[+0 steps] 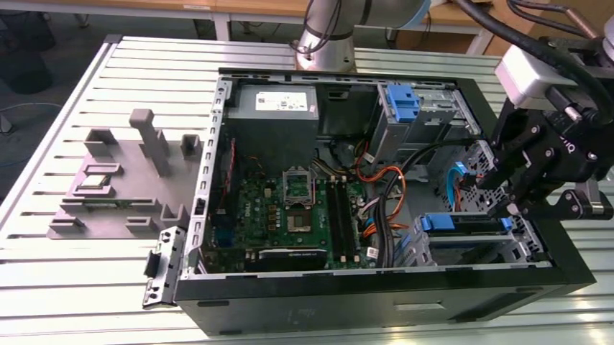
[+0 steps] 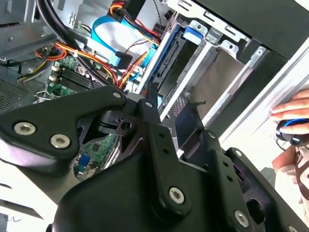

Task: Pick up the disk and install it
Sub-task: 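Insert the disk into the insertion slot, then insert the first disk wire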

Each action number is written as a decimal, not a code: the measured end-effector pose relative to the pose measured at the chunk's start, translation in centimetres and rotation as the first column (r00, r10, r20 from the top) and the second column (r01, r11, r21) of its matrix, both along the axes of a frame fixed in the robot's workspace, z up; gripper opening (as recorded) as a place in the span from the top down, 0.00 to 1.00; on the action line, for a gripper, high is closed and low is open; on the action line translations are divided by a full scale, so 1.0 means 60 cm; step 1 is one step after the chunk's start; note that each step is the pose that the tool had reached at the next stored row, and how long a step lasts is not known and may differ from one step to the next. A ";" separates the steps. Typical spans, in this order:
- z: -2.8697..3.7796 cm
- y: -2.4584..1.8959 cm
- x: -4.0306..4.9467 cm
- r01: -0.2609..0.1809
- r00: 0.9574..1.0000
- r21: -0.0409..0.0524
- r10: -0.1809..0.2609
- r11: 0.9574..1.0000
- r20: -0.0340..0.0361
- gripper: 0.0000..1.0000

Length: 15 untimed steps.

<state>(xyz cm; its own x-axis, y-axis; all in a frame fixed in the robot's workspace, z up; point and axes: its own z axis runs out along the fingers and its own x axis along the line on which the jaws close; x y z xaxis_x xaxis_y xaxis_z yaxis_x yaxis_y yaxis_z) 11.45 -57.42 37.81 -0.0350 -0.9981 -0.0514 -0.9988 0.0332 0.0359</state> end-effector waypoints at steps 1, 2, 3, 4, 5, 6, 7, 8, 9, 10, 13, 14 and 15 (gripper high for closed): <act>-0.001 0.0001 0.000 -0.001 1.000 0.000 0.001 1.000 0.001 0.58; -0.002 0.0000 0.000 -0.002 1.000 0.000 0.002 1.000 0.001 0.58; -0.004 0.0000 0.000 -0.003 1.000 0.000 0.003 1.000 0.001 0.58; -0.005 0.0000 0.000 -0.004 1.000 0.000 0.004 1.000 0.002 0.58; -0.005 0.0000 0.000 -0.005 1.000 0.000 0.005 1.000 0.002 0.58; -0.005 0.0000 -0.001 -0.005 1.000 0.000 0.005 1.000 0.002 0.58; -0.006 -0.0001 -0.001 -0.005 1.000 0.000 0.005 1.000 0.002 0.58; -0.006 -0.0001 -0.001 -0.005 1.000 0.000 0.005 1.000 0.002 0.58; -0.006 -0.0001 -0.001 -0.005 1.000 0.000 0.005 1.000 0.002 0.58; -0.006 -0.0001 -0.001 -0.005 1.000 0.000 0.005 1.000 0.002 0.58; -0.006 -0.0001 -0.001 -0.005 1.000 0.000 0.005 1.000 0.002 0.58; -0.006 0.0000 -0.001 -0.005 1.000 0.000 0.005 1.000 0.002 0.58; -0.006 -0.0001 -0.001 -0.005 1.000 0.000 0.005 1.000 0.002 0.58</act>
